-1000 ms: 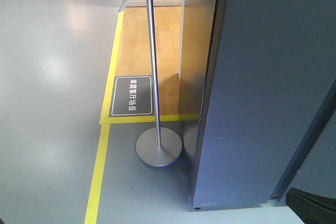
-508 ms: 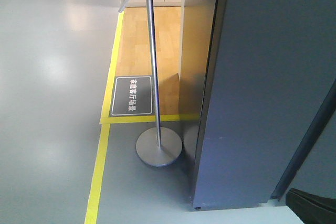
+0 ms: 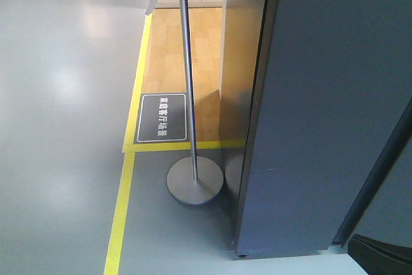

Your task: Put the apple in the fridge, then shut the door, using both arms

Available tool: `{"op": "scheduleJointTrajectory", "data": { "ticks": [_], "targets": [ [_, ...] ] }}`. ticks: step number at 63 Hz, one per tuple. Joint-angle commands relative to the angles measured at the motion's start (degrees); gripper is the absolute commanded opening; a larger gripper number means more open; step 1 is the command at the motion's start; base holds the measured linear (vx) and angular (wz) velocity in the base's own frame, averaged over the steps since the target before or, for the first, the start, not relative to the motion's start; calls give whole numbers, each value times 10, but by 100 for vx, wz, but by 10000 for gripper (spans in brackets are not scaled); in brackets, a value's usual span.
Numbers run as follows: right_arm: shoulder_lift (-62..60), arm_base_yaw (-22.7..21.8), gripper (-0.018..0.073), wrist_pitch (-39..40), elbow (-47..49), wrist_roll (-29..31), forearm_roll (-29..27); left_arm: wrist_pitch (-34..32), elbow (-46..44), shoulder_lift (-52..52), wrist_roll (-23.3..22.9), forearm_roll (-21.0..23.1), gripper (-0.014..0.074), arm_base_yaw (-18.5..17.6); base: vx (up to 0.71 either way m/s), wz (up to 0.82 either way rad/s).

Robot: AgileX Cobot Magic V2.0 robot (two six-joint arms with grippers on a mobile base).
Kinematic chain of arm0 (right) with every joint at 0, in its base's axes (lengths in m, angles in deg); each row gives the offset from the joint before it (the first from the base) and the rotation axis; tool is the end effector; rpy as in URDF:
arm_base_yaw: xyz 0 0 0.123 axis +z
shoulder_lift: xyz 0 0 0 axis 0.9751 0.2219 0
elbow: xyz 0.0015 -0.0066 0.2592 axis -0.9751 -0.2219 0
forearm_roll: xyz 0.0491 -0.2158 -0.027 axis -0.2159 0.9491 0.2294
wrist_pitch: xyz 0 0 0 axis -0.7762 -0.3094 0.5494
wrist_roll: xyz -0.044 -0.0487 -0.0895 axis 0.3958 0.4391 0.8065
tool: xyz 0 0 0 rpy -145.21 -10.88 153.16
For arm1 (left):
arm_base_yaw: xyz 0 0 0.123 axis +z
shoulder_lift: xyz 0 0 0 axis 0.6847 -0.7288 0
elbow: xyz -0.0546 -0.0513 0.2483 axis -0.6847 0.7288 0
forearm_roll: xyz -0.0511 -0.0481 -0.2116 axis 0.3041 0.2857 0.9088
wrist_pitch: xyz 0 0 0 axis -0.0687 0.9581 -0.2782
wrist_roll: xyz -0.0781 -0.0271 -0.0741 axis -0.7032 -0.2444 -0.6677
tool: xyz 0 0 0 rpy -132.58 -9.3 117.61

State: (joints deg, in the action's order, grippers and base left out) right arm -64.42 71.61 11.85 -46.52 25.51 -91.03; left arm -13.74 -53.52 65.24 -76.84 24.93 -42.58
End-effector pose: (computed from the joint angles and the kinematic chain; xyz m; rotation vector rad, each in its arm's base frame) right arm 0.0732 0.0611 0.2449 -0.6377 1.8342 0.3717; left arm 0.0718 0.0082 0.1825 -0.1321 1.7168 0.0030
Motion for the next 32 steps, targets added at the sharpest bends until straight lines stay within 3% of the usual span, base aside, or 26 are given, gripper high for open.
{"op": "scheduleJointTrajectory", "data": {
  "ticks": [1,32],
  "targets": [
    [6,1,-4,15,14,5,-25,-40,13,3,-2,2,-7,2,0,0],
    [6,1,-4,15,14,5,-25,-39,12,3,-2,2,-7,2,0,0]
  ]
}}
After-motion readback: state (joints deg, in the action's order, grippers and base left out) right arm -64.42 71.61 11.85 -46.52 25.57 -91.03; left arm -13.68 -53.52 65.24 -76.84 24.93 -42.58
